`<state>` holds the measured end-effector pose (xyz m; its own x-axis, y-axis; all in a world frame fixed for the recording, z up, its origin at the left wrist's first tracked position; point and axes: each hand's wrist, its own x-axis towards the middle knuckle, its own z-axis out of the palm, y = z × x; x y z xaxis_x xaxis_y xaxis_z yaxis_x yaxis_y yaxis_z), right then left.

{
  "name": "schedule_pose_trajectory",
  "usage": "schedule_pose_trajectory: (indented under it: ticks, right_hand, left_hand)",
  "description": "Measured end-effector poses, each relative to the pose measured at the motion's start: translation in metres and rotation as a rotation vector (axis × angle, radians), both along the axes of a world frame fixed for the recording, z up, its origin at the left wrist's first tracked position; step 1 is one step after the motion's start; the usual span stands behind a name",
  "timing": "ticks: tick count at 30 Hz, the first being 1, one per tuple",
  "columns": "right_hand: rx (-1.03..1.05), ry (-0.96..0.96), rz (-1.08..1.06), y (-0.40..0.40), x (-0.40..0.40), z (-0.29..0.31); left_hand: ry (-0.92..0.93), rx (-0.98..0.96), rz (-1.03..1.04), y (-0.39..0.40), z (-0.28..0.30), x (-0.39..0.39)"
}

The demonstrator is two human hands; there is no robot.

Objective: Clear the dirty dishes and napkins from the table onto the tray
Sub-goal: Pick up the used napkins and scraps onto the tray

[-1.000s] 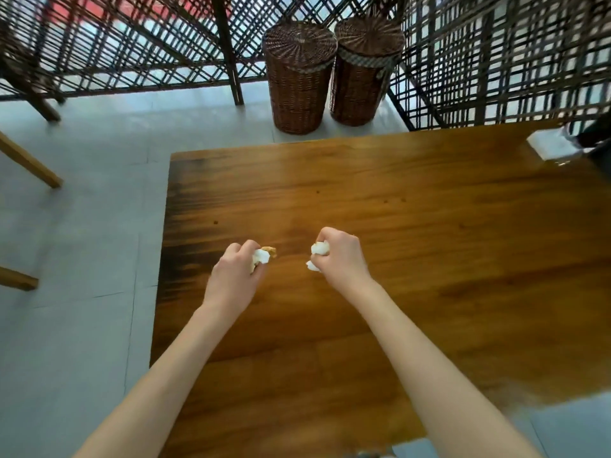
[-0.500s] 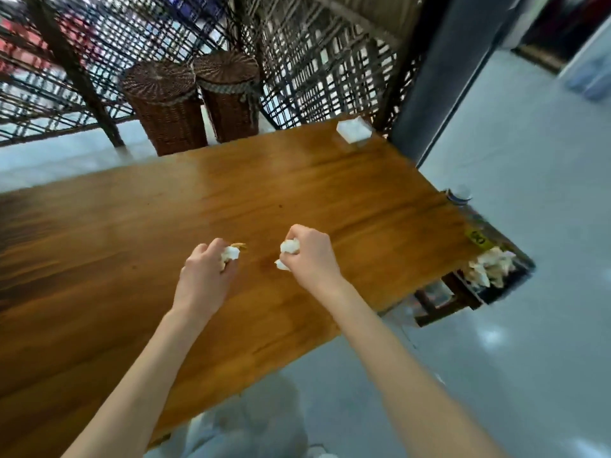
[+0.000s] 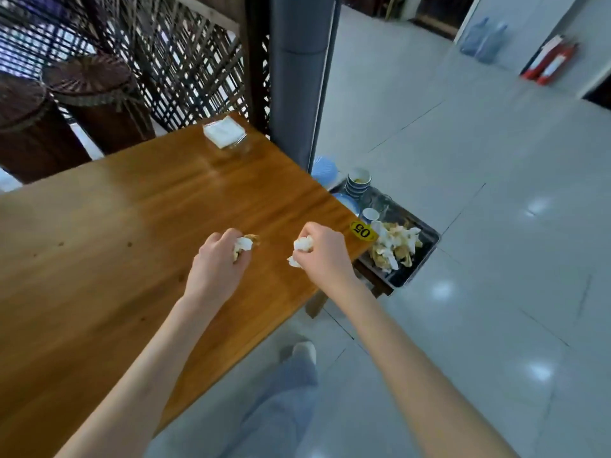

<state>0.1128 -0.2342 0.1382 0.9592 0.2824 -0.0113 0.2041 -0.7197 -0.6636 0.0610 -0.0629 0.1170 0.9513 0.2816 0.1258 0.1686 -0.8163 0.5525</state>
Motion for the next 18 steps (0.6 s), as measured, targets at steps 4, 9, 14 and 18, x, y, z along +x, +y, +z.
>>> schedule_pose_trajectory:
  ticks: [4,9,14,18]
  right_hand:
    - [-0.02,0.026,-0.047,-0.051,0.07,-0.005]
    - [-0.042,0.083,-0.085,-0.109,0.155,-0.008]
    - [-0.056,0.104,-0.12,-0.164,0.229,-0.019]
    - [-0.09,0.116,-0.087,-0.212,0.286,-0.031]
  left_hand:
    - [0.0,-0.038,-0.032,-0.047,-0.004,0.076]
    - [0.038,-0.074,-0.059,-0.106,-0.002,0.168]
    - [0.082,-0.1,-0.097,-0.163,-0.007,0.24]
    - [0.128,-0.131,-0.101,-0.212,-0.029,0.285]
